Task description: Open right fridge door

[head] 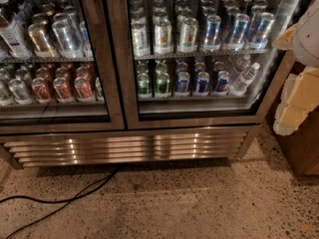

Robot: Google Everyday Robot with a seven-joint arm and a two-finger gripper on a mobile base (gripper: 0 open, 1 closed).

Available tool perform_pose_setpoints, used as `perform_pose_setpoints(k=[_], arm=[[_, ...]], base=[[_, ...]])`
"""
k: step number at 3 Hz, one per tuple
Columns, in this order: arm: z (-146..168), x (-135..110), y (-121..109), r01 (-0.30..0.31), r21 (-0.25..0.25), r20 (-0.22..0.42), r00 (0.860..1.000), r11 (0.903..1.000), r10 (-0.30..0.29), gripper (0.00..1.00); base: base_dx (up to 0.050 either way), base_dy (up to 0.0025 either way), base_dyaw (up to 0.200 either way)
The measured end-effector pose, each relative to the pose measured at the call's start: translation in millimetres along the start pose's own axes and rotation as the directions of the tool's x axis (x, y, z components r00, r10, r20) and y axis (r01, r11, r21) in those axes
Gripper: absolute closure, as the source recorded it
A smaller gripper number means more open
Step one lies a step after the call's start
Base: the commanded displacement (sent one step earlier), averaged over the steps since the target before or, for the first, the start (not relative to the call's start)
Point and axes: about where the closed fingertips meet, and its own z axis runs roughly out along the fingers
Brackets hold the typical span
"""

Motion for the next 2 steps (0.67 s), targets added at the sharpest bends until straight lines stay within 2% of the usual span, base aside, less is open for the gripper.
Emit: perform_pose_setpoints(k=[1,2], arm=[[31.2,-13.9,-3.1,-0.008,-0.078,0.073,0.997,0.9969,0.014,0.0],[84.0,-50.5,1.7,0.023,-0.199,0.243,0.97,0.9798,0.027,0.0]], base=[[0.0,0.0,0.0],[0.0,0.0,0.0]])
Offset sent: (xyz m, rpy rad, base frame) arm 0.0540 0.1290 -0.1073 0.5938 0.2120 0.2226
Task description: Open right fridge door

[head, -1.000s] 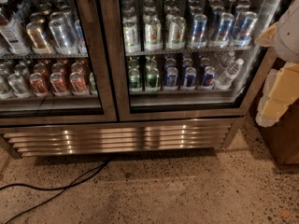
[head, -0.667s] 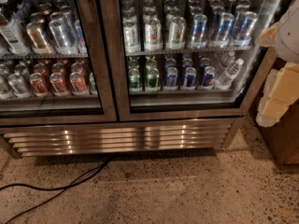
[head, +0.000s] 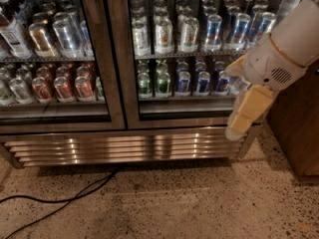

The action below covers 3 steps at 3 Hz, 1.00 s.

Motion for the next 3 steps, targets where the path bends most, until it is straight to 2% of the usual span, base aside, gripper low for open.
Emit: perform_pose_setpoints(k=[1,2,3], arm=[[32.4,-23.1,-0.8,0.016,-0.08,0.136,0.991,0.9967,-0.005,0.0],[47.5,-42.6,-10.5,0.069,-0.104,0.373,0.928,0.9921,-0.025,0.0],[39.1,-44.8,-3.3,0.098,-0.104,0.465,0.884,0.9897,-0.039,0.0]], base=[[0.0,0.0,0.0],[0.0,0.0,0.0],[0.0,0.0,0.0]])
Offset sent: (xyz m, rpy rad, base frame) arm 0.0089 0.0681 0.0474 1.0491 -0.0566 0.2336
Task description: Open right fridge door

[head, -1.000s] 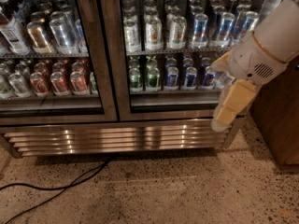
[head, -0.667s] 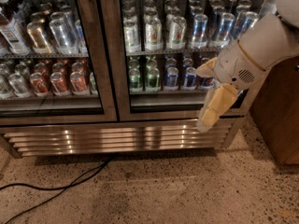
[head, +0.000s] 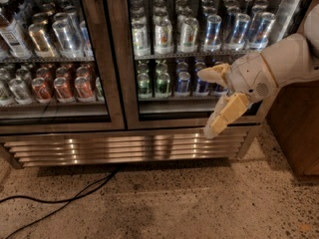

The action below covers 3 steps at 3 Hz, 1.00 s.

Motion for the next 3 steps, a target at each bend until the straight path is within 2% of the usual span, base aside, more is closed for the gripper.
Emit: perform_pose_setpoints(k=[1,2,3], arm=[[0.0,0.0,0.0,0.0,0.0,0.0,1.0,1.0,0.0,0.0],[1.0,-3.6,0.4,0.025,-0.024,0.075,0.997,0.9994,-0.023,0.0],[-19.8,-19.7,7.0,0.105,-0.051,0.245,0.965,0.9932,-0.09,0.0]], base=[[0.0,0.0,0.0],[0.0,0.0,0.0],[0.0,0.0,0.0]])
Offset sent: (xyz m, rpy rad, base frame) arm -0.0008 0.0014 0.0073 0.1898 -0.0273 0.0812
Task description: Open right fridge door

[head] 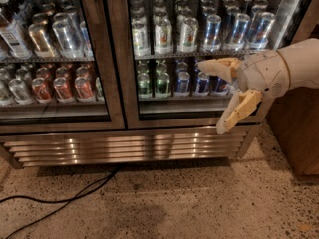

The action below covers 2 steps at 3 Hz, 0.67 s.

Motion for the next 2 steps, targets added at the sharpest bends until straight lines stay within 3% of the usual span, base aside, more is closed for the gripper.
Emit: perform_pose_setpoints(k=[1,2], arm=[[-33.6,-37.5,10.8,0.073,0.028,0.11,0.991,0.9969,-0.076,0.0],[-33.6,-37.5,10.8,0.073,0.028,0.11,0.991,0.9969,-0.076,0.0]], base=[[0.0,0.0,0.0],[0.0,0.0,0.0]])
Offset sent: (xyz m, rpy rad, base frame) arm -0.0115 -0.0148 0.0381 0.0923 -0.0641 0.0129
